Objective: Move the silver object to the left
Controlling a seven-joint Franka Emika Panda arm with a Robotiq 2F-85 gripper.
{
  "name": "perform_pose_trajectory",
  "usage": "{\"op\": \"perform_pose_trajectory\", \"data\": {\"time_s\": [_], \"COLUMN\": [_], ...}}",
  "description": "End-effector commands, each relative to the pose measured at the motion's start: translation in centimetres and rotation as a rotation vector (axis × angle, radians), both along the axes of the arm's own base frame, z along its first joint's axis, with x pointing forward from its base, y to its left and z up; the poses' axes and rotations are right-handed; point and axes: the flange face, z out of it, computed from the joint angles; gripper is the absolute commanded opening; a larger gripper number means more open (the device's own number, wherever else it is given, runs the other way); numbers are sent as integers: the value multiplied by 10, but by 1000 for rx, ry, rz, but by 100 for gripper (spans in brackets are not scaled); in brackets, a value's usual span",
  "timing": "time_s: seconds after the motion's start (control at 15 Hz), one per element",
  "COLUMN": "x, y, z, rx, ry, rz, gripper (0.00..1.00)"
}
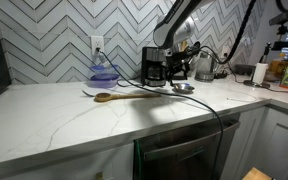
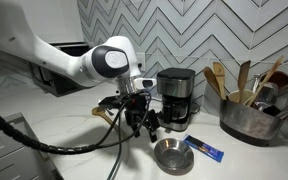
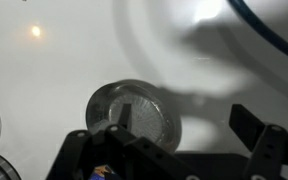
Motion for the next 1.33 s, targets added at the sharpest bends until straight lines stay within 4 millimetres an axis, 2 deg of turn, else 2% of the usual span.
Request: {"op": "perform_pose_trajectory", "data": {"time_s": [0.0,0.27,0.33,0.53,1.0,1.27], "x": [17,29,21,27,28,33], "y": [-13,-28,-16,-23,-23,-20], "z": [-20,-38,-29,-36,-34,-39], "rx": [-8,-13,-7,-12,-13,-99], "ry": [-13,-24,-14,-14,-18,-13], "rz": [20,2,4,-2,-1,-1], "gripper": [100,100,100,100,100,100]}}
